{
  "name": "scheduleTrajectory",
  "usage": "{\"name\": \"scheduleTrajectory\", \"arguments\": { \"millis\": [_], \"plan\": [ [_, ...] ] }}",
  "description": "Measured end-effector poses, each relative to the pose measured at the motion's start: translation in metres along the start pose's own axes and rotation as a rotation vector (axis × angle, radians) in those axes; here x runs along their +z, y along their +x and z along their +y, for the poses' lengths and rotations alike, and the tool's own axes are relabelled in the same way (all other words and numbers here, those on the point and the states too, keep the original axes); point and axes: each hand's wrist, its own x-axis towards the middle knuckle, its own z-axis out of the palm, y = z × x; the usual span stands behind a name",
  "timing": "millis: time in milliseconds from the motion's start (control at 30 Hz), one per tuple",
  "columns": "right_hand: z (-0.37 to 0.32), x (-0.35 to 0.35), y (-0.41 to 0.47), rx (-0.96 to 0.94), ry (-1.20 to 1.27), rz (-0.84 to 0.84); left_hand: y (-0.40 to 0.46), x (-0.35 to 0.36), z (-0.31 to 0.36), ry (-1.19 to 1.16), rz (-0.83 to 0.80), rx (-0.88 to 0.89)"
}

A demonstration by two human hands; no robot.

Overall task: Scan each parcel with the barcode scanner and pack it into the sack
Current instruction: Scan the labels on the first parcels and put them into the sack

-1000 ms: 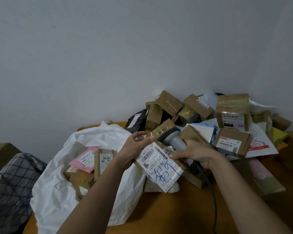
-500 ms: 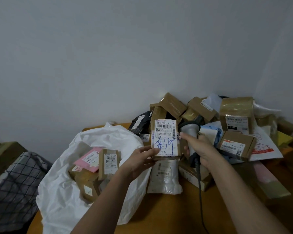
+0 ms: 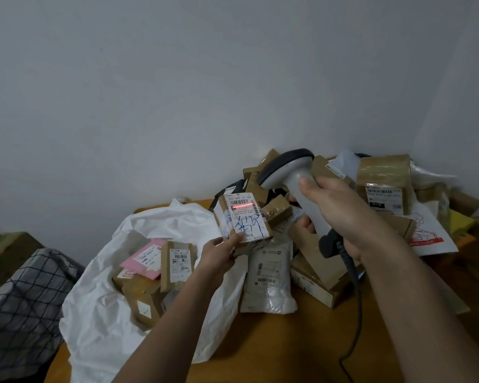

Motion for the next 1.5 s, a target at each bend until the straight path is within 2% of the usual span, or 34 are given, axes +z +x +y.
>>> {"name": "scheduleTrajectory", "arguments": {
  "millis": [567,1233,1367,1500],
  "plan": [
    [-0.027,0.01,-0.017,-0.11,-0.06,0.021,0.01,-0.015,0.005,-0.078,-0.006,0.02],
    [-0.046,0.087,-0.002,-0.174,-0.087,-0.045,0.02,-0.082,0.02,-0.124,0.073,0.036],
    [-0.042,0.103,0.004,-0.14,-0.063,-0.049,0.021,-0.105,0.027,-0.17,0.166,0.089],
    [-0.034,0.114,0.013,-0.084,-0.036,-0.057,0.026,-0.139,0.033,-0.189,0.475,0.111]
  ]
}}
